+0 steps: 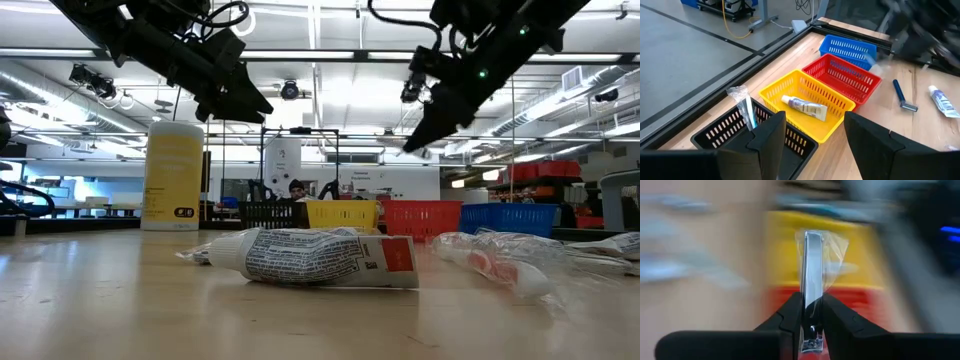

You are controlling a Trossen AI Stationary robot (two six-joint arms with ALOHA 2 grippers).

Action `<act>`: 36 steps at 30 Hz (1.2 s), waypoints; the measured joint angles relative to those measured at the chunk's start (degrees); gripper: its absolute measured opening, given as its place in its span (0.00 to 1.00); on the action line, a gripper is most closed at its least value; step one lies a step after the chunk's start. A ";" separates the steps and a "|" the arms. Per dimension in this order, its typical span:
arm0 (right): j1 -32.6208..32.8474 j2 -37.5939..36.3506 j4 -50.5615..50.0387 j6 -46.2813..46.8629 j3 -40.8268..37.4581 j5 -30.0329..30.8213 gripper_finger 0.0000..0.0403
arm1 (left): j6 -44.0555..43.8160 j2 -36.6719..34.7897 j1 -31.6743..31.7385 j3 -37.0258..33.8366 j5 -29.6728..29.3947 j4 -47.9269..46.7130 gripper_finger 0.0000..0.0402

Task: Pick & Place Travel size toiletries
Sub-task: Put the silver nail cutter into the red bin, then put the blue razor into the blue bin

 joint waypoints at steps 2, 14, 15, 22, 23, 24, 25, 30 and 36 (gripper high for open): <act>-1.52 -0.59 -0.04 1.54 0.04 6.24 0.16 | -0.01 0.00 0.00 0.00 -0.01 0.00 0.52; -12.56 6.72 -0.26 4.58 0.04 -13.11 0.19 | -0.18 0.00 -0.02 0.00 -0.01 0.02 0.52; -13.07 7.73 -0.21 4.49 0.04 -13.87 0.21 | -0.18 0.00 -0.02 0.00 -0.01 0.02 0.52; -15.64 11.87 -0.09 4.35 0.04 -13.75 0.31 | -0.03 0.00 -0.02 0.00 -0.01 0.02 0.52; -15.73 11.83 -0.06 4.35 0.04 -13.73 0.32 | -0.02 0.00 -0.02 0.00 -0.02 0.02 0.52; -15.73 11.59 -0.03 4.35 0.04 -13.79 0.32 | -0.01 0.00 -0.02 0.00 -0.03 0.02 0.52; -15.73 11.19 -0.07 4.32 0.04 -13.81 0.32 | -0.01 0.00 -0.02 0.00 -0.03 0.02 0.52; -14.36 6.56 -2.41 -1.27 0.04 -17.85 0.32 | -0.01 0.00 0.00 0.00 -0.05 0.02 0.52; -10.28 -2.42 -11.41 -2.64 0.07 -26.96 0.33 | 0.01 0.00 0.00 0.00 -0.05 0.02 0.52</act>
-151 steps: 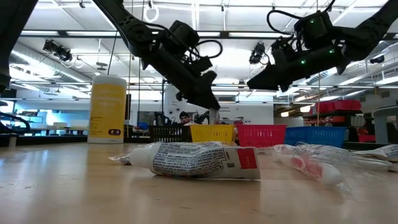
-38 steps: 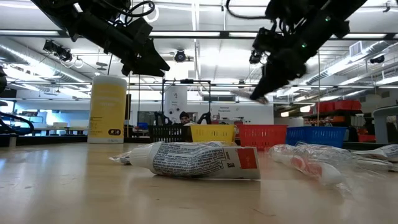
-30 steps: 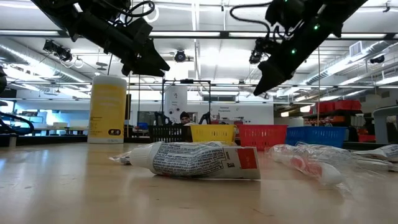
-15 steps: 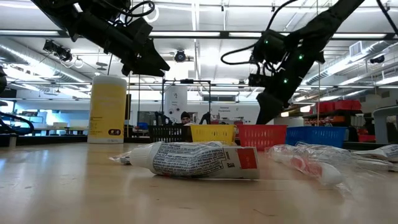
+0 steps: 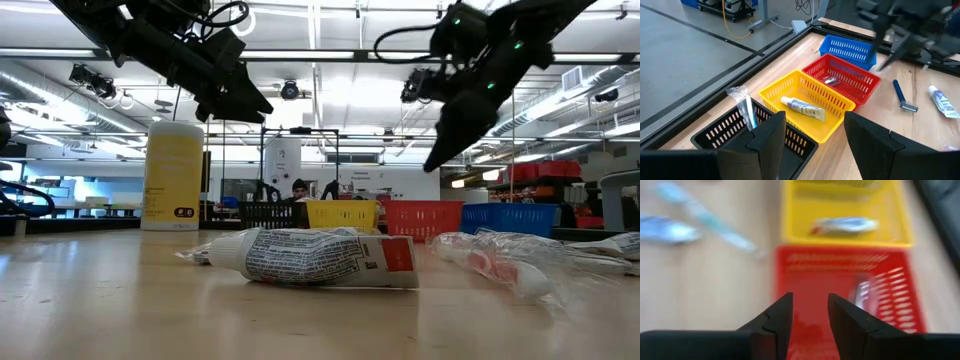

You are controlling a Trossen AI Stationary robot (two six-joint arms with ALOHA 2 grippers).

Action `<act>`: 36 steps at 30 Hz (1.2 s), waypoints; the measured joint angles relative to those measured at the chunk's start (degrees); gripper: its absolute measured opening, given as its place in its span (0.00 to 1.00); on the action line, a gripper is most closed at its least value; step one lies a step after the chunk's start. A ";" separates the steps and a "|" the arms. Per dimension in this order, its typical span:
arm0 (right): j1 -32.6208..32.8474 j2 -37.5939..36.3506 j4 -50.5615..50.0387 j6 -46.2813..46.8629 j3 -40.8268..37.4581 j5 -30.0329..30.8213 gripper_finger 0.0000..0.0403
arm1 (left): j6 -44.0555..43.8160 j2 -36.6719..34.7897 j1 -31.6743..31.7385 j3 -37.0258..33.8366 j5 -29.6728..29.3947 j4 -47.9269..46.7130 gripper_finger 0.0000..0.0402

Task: Pick & Place Travel size toiletries
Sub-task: Put the blue razor into the blue bin

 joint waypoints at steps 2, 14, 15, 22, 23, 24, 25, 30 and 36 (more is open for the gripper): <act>1.73 -3.02 -6.41 0.04 0.00 -3.17 0.33 | -0.01 0.00 0.00 0.00 0.00 0.00 0.52; 10.85 -6.26 -20.77 11.49 -3.79 -9.68 0.33 | -0.97 0.00 -0.01 0.02 -0.02 0.04 0.52; 11.34 -6.14 -19.61 11.31 -4.99 -9.84 0.33 | -1.20 0.00 -0.02 0.02 0.00 0.04 0.52; 13.69 -3.70 -7.80 10.97 -12.64 -4.23 0.33 | -1.47 0.00 -0.02 0.02 -0.17 0.12 0.52; 13.80 -3.34 -7.35 10.72 -13.03 -3.02 0.33 | -1.48 0.01 0.00 0.04 -0.36 0.15 0.52; 13.86 -2.80 -7.43 10.27 -13.26 -2.15 0.33 | -1.49 0.01 0.00 0.04 -0.52 0.14 0.52; 13.86 -2.35 -7.46 9.83 -13.36 -1.53 0.33 | -1.49 0.01 0.00 0.04 -0.52 0.13 0.52; 13.86 0.38 -5.23 7.11 -13.38 -1.30 0.33 | -1.49 0.00 0.00 0.04 -0.61 0.12 0.52; 13.86 5.34 -3.58 6.88 -13.05 -1.32 0.33 | -1.45 0.01 -0.01 0.04 -0.63 0.04 0.52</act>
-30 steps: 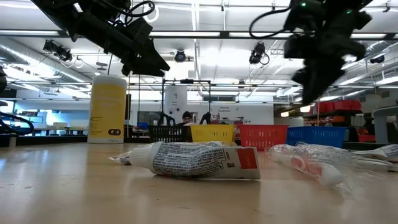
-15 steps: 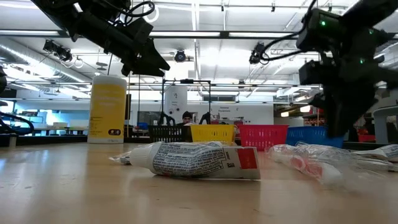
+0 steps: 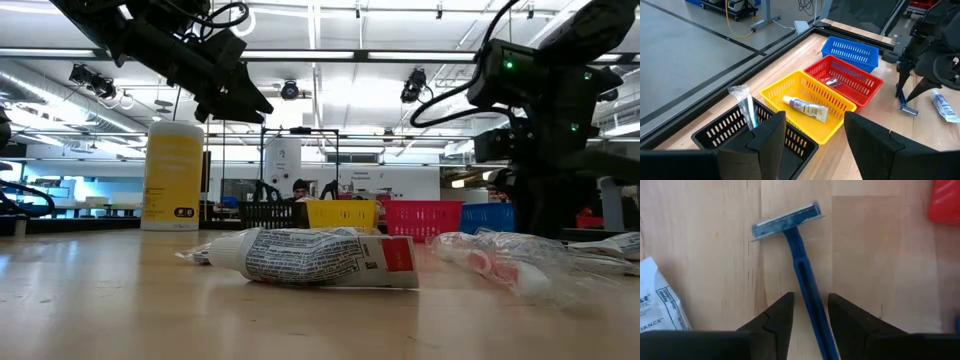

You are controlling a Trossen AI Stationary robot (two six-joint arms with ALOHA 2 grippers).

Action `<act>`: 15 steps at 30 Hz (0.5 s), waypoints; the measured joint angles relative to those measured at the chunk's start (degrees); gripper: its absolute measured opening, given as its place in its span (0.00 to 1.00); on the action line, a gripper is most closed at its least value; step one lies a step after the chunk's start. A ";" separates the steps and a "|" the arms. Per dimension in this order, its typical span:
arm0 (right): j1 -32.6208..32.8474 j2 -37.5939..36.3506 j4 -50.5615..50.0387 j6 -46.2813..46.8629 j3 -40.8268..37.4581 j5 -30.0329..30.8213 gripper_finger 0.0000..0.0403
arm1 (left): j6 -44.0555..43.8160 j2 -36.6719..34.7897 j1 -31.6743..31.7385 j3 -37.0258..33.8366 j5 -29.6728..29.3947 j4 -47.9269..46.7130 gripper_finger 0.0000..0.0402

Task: Pick & Place Travel size toiletries
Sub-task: Put the blue razor into the blue bin

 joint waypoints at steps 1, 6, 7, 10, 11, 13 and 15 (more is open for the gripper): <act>0.00 0.61 0.20 0.02 0.00 0.00 0.32 | 0.18 -0.01 0.01 0.00 0.00 0.00 0.52; 0.00 0.80 0.83 0.14 -0.04 -0.04 0.27 | 0.86 -0.01 0.01 0.00 0.00 -0.02 0.52; 0.00 0.76 0.98 0.50 -0.09 -0.03 0.25 | 0.88 -0.01 0.01 0.00 0.01 -0.01 0.52; 0.00 0.82 1.42 1.80 -0.09 0.09 0.17 | 1.07 -0.01 0.00 0.00 0.02 -0.04 0.52; 0.00 0.84 1.55 2.22 -0.11 0.06 0.15 | 1.08 -0.01 0.01 0.00 0.00 -0.02 0.52; -0.02 0.84 1.65 3.45 -0.11 -0.21 0.12 | 1.08 0.01 0.01 0.00 0.00 -0.04 0.52; -0.01 0.82 1.86 4.45 -0.11 -0.98 0.10 | 1.49 -0.01 0.01 0.00 0.00 -0.02 0.52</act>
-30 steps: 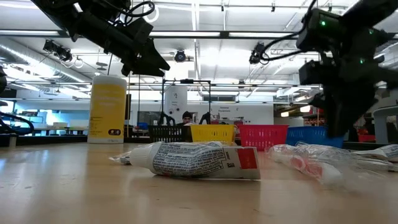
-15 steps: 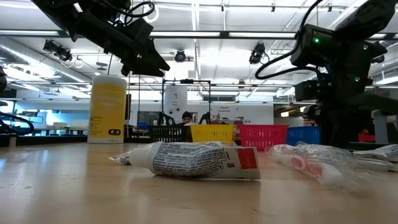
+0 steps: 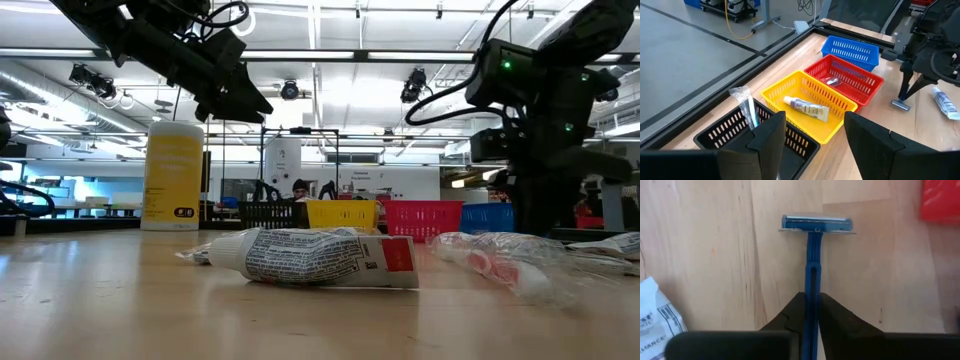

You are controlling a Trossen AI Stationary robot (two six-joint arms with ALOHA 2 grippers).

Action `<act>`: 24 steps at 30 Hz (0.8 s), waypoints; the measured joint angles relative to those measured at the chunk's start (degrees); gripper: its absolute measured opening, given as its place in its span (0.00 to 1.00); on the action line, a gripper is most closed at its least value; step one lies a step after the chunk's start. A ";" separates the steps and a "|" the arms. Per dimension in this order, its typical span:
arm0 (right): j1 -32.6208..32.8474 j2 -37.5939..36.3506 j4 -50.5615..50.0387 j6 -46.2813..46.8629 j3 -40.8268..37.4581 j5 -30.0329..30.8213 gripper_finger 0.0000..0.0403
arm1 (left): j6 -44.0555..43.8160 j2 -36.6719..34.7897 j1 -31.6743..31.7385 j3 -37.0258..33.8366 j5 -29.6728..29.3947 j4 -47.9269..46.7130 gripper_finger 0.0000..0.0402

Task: Pick & Place Travel size toiletries
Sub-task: Put the blue razor into the blue bin

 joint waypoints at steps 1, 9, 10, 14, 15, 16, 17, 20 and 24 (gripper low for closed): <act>0.08 0.00 0.25 0.39 -0.03 -0.45 0.10 | 0.24 -0.01 -0.01 0.00 0.00 -0.01 0.52; 3.40 0.37 -0.28 1.82 5.56 -6.78 0.09 | -0.04 0.02 0.00 0.00 0.02 -0.01 0.52; 3.82 0.37 -0.12 2.07 6.89 -7.86 0.09 | -0.04 -0.01 -0.02 0.00 0.02 0.00 0.52; 5.78 0.33 -2.21 3.38 12.72 -10.84 0.09 | -0.01 0.00 -0.02 0.00 0.02 -0.01 0.52; 6.29 0.29 -3.51 3.19 14.47 -10.76 0.09 | -0.01 -0.01 -0.02 0.00 0.02 0.00 0.52; 6.71 0.28 -5.07 2.76 16.17 -10.32 0.09 | -0.01 -0.01 -0.02 0.00 0.02 0.00 0.52; 7.06 0.28 -6.57 2.20 17.80 -9.23 0.09 | -0.01 -0.01 -0.02 0.00 0.02 0.00 0.52; 7.64 0.23 -11.62 0.84 22.79 -4.17 0.09 | -0.01 -0.01 -0.02 0.00 0.04 -0.01 0.52; 7.38 0.16 -22.13 1.78 27.86 7.08 0.09 | -0.01 0.00 -0.01 0.00 0.02 -0.02 0.52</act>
